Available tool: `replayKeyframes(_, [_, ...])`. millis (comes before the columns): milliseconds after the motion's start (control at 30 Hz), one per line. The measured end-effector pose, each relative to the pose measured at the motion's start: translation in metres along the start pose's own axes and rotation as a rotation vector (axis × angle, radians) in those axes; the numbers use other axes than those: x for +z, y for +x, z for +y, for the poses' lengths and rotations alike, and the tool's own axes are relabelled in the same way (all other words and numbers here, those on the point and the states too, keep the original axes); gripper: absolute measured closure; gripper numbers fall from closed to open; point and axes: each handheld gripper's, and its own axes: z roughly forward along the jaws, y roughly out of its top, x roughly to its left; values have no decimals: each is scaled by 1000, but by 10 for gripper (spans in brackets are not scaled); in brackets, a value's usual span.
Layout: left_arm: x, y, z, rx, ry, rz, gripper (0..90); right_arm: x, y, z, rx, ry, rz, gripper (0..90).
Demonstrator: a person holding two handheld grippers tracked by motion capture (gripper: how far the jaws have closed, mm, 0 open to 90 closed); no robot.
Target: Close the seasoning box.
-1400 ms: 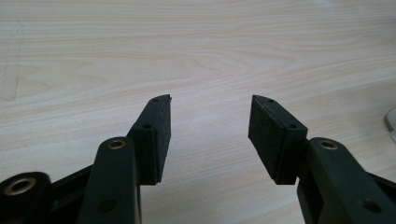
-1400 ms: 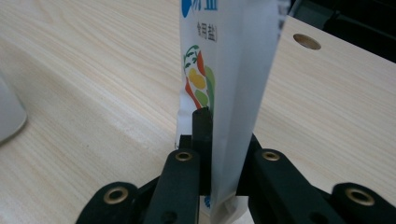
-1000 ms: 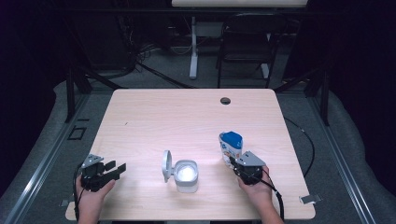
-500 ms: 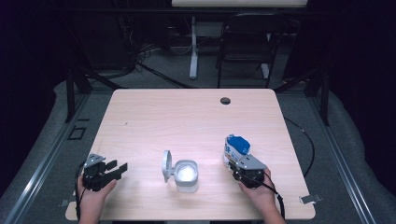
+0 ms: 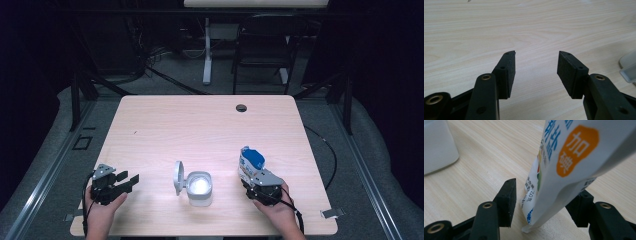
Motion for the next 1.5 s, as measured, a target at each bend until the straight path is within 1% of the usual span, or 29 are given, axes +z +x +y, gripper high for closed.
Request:
replayKeyframes(33, [0,-1,0,-1,-6,-2,492,0,0,0,-1,-1,3,458])
replayKeyframes(200, [1,-3,0,6,2,-4,492,-1,4,-1,-1,11,13,434])
replayKeyframes(300, [1,-2,0,4,6,-2,493,0,5,-1,-7,14,8,431])
replayKeyframes(367, [1,-3,0,3,7,-4,493,0,5,-1,6,17,6,424])
replayKeyframes(433, [1,-5,1,5,-2,-12,494,0,4,-2,23,15,6,418])
replayKeyframes(467, [1,-5,1,5,-2,-12,496,0,4,-2,23,15,6,418])
replayKeyframes(500, [0,-8,2,18,-4,-20,499,-1,3,-2,20,20,8,414])
replayKeyframes(533, [0,-10,3,21,-6,-24,503,-2,3,-2,26,18,11,412])
replayKeyframes(700, [-1,-19,7,54,-9,-57,580,-2,4,-2,42,21,15,384])
replayKeyframes(733, [-1,-19,7,54,-9,-57,597,-2,4,-2,41,17,15,377])
replayKeyframes(767, [-2,-24,9,71,-13,-75,609,-3,5,-2,38,21,17,372])
replayKeyframes(800, [-2,-24,9,71,-13,-75,623,-3,5,-2,38,21,17,372])
replayKeyframes(833, [-2,-29,11,88,-15,-90,638,-2,6,-3,43,20,16,372])
replayKeyframes(867, [-2,-29,11,88,-15,-90,654,-2,6,-3,43,20,16,372])
replayKeyframes(900, [-2,-34,13,110,-15,-105,673,-3,5,-4,43,24,13,372])
replayKeyframes(933, [-2,-34,13,110,-15,-105,696,-3,5,-4,43,24,13,372])
replayKeyframes(967, [-2,-37,14,119,-11,-115,696,-4,5,-4,45,25,8,372])
replayKeyframes(1033, [-2,-43,16,132,-6,-142,765,-6,4,-5,45,34,5,372])
replayKeyframes(1100, [-2,-48,17,150,-4,-149,818,-9,3,-5,53,30,11,371])
replayKeyframes(1133, [-2,-48,17,150,-4,-149,854,-9,3,-5,53,30,11,371])
replayKeyframes(1167, [-3,-51,18,161,-1,-156,893,-13,3,-6,57,31,21,363])
replayKeyframes(1200, [-3,-54,19,174,5,-173,900,-14,3,-6,62,29,27,358])
replayKeyframes(1267, [-3,-59,21,190,8,-178,900,-17,4,-6,56,32,37,351])
replayKeyframes(1333, [-3,-61,21,194,11,-185,900,-20,4,-7,61,33,36,347])
replayKeyframes(1367, [-3,-65,22,202,11,-200,900,-21,4,-7,62,33,36,346])
replayKeyframes(1400, [-3,-65,22,202,11,-200,900,-21,4,-7,62,33,36,346])
replayKeyframes(1433, [-3,-69,23,207,4,-216,900,-23,4,-9,72,26,36,342])
replayKeyframes(1467, [-3,-69,23,207,4,-216,900,-23,4,-9,72,26,36,342])
replayKeyframes(1500, [-4,-73,24,207,-5,-231,900,-25,4,-10,77,29,34,339])
